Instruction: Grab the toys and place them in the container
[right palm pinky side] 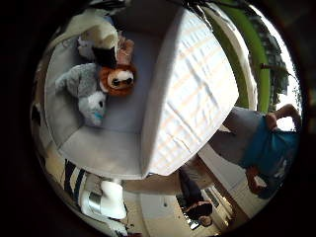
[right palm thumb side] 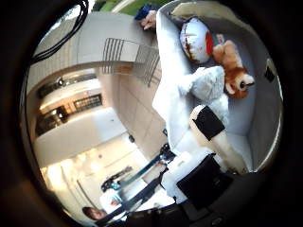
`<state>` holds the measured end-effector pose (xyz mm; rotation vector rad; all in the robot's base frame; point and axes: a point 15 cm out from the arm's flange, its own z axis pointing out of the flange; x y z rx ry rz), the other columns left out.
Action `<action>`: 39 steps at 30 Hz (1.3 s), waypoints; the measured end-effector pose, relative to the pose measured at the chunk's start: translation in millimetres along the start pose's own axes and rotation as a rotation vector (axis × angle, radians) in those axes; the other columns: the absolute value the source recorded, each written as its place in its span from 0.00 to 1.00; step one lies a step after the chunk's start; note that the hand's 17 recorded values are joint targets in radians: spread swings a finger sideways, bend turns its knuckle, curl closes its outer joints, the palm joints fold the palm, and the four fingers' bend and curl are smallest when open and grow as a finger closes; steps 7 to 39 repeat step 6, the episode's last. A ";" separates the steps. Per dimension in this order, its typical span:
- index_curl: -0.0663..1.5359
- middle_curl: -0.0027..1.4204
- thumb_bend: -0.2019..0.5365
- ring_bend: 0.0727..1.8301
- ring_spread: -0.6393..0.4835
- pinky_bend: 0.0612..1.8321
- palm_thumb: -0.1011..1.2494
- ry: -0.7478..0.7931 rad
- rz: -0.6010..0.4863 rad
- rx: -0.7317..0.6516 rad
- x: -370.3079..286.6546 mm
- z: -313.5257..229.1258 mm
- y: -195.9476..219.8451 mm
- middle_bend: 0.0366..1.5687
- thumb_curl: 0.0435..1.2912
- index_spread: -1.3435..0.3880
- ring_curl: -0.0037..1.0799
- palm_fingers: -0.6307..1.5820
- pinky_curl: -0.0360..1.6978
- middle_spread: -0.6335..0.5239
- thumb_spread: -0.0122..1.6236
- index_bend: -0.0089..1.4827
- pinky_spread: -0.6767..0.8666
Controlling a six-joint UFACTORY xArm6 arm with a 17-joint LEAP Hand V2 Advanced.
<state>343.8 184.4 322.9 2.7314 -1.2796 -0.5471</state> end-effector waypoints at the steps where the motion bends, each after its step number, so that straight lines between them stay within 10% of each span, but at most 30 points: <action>1: 0.13 0.32 0.24 0.23 0.82 0.43 0.63 -0.002 -0.002 -0.005 -0.6 0.0 1.6 0.06 0.30 0.53 0.35 0.23 0.34 0.59 0.72 0.24 0.71; 39: 0.15 0.27 0.24 0.21 0.83 0.39 0.63 -0.024 0.021 -0.044 -7.4 -14.3 36.9 0.07 0.30 0.54 0.33 0.26 0.31 0.60 0.72 0.20 0.72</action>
